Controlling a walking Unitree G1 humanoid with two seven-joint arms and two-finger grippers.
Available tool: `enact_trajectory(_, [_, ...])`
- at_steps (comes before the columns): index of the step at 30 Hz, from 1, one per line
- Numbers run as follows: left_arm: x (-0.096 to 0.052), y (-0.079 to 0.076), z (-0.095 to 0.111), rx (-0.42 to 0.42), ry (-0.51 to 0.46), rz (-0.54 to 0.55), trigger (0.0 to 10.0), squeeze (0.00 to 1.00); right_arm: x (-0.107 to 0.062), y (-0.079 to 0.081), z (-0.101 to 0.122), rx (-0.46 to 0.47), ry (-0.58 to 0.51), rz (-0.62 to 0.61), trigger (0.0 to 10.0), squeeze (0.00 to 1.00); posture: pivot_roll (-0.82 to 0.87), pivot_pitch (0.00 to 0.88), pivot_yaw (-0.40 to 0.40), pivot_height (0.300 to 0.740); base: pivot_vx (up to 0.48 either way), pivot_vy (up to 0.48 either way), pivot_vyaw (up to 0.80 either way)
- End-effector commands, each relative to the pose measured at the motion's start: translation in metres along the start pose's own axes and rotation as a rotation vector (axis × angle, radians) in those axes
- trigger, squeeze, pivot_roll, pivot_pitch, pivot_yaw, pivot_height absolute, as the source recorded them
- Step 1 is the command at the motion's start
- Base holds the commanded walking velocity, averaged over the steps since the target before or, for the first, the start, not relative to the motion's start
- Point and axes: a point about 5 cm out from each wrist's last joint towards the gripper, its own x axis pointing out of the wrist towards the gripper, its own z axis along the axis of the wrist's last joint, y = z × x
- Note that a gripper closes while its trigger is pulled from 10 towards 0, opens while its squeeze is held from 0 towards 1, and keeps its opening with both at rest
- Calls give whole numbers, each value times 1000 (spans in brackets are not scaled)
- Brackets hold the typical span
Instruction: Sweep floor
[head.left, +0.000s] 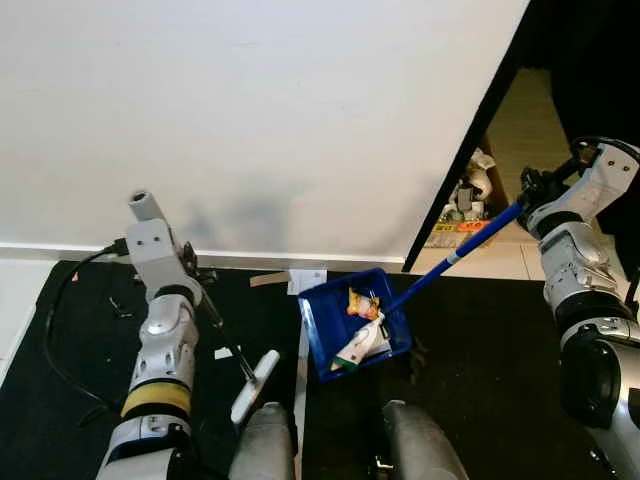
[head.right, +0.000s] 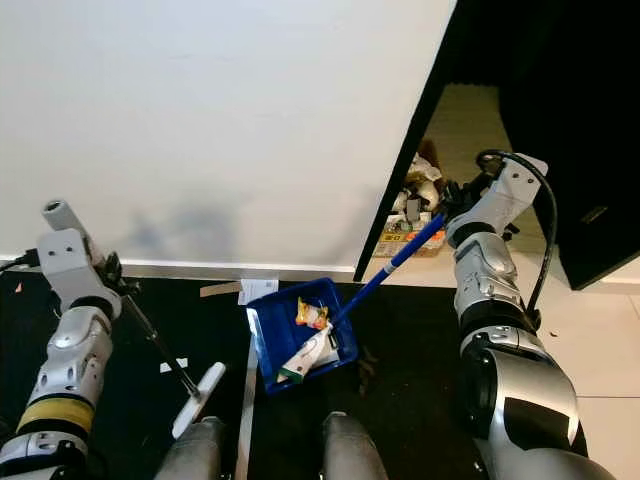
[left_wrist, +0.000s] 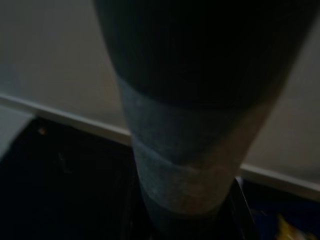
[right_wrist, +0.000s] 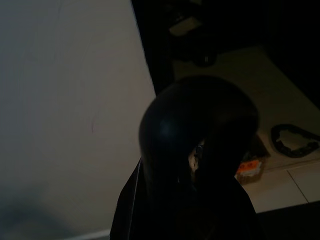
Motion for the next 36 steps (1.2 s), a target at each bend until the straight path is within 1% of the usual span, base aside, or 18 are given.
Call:
enact_trajectory(1, [5,9,19,51,-85,25,10000,0,-1,-2,3,-14,-35,-17,10000,0,27,119,-26,731,0,0,0])
enact_trajectory(3, [9,16,33,79,-151,55,10000,0,-4,1,-4,-12,-51,-32,10000,0,35,174,-33,731,0,0,0])
enact_trajectory(4, [9,16,33,79,-151,55,10000,0,-4,1,-4,-12,-51,-32,10000,0,35,174,-33,731,0,0,0])
enact_trajectory(5, [12,20,42,67,-189,86,10000,0,-6,4,-9,-5,-52,-34,10000,0,40,211,-34,731,0,0,0])
enact_trajectory(6, [14,23,48,57,-214,107,10000,0,-8,6,-13,-1,-52,-35,10000,0,41,220,-34,731,0,0,0])
enact_trajectory(7, [14,23,48,57,-214,107,10000,0,-8,6,-13,-1,-52,-35,10000,0,41,220,-34,731,0,0,0])
enact_trajectory(9, [18,27,61,20,-253,129,10000,0,-10,9,-20,12,-40,-46,10000,0,46,276,-37,731,0,0,0])
enact_trajectory(12, [21,28,68,-1,-268,137,10000,0,-11,11,-24,28,-24,-60,10000,0,49,305,-40,731,0,0,0])
enact_trajectory(17, [30,17,80,-23,-288,106,10000,0,-10,17,-27,40,-14,-74,10000,0,58,356,-44,731,0,0,0])
enact_trajectory(19, [32,10,83,-24,-306,94,10000,0,-10,22,-28,12,-17,-56,10000,0,63,371,-46,731,0,0,0])
enact_trajectory(21, [32,9,84,-22,-311,93,10000,0,-9,23,-27,7,-20,-51,10000,0,66,384,-47,731,0,0,0])
enact_trajectory(22, [32,6,89,-20,-343,104,10000,0,-9,26,-25,1,-36,-47,10000,0,66,396,-47,731,0,0,0])
enact_trajectory(24, [32,5,90,-16,-353,111,10000,0,-8,27,-24,-4,-43,-48,10000,0,66,401,-48,731,0,0,0])
enact_trajectory(27, [31,3,95,3,-406,147,10000,0,-8,29,-22,-6,-66,-55,10000,0,61,425,-49,731,0,0,0])
enact_trajectory(28, [29,1,95,5,-443,175,10000,0,-8,33,-22,-15,-78,-54,10000,0,56,438,-50,731,0,0,0])
enact_trajectory(33, [30,-2,91,0,-441,191,10000,0,-9,41,-21,-26,-103,-38,10000,0,30,468,-53,731,0,0,0])
enact_trajectory(35, [29,-10,84,-45,-449,192,10000,0,-10,49,-19,-64,-139,-15,10000,0,-1,499,-60,731,0,0,0])
enact_trajectory(36, [30,-15,81,-90,-437,193,10000,0,-11,53,-18,-76,-156,-9,10000,0,-8,506,-61,731,0,0,0])
